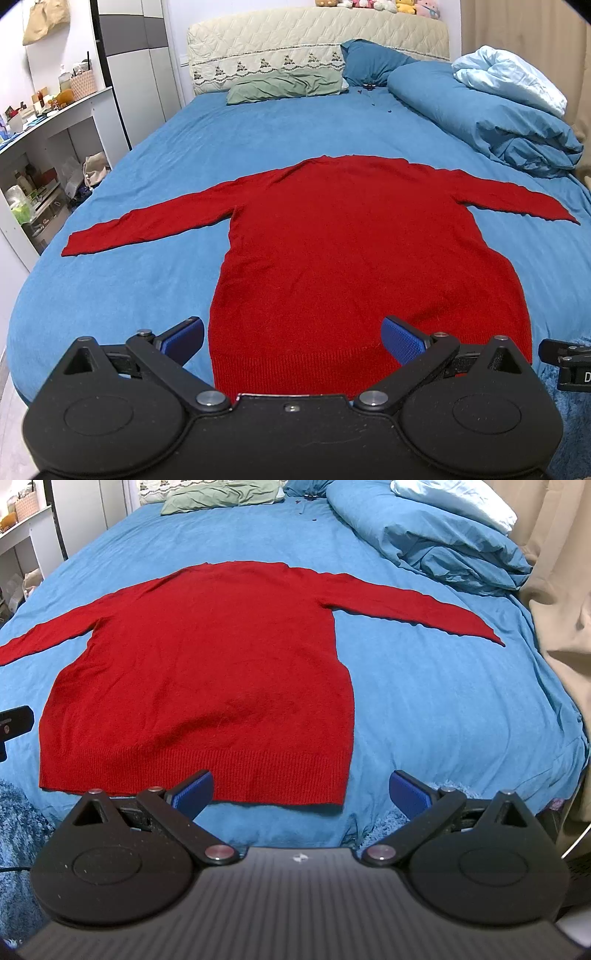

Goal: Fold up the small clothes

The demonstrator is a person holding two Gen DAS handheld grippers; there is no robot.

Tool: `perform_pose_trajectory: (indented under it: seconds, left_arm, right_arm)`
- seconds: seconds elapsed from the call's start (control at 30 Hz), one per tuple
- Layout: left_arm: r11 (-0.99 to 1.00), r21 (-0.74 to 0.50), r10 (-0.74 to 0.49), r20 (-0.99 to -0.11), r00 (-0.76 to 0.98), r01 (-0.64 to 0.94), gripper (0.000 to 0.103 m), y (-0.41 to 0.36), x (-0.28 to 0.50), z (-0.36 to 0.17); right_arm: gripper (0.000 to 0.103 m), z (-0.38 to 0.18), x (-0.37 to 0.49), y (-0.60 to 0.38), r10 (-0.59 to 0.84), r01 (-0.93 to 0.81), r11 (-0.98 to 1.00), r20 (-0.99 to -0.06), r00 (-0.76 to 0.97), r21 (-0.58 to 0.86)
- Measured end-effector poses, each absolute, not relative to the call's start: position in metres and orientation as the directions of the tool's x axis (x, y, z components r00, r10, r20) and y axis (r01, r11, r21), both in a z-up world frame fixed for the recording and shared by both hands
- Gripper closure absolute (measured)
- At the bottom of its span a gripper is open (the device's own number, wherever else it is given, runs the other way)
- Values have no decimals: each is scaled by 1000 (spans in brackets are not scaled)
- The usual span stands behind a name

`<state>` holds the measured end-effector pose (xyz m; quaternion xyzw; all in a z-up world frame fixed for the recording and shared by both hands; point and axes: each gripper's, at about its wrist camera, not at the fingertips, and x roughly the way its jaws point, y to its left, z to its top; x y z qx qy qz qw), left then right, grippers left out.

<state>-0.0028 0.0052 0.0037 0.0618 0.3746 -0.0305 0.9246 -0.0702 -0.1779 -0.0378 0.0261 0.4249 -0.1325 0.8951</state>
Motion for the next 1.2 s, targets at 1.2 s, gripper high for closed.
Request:
perform_pose_trajectory:
  seconds: [1.2]
  left_arm:
    - [994,77,-3,-694,720,79,0,9,-4,1]
  right_arm:
    - [0,-40,-71,-179,-211,257,964,-771,601,-63]
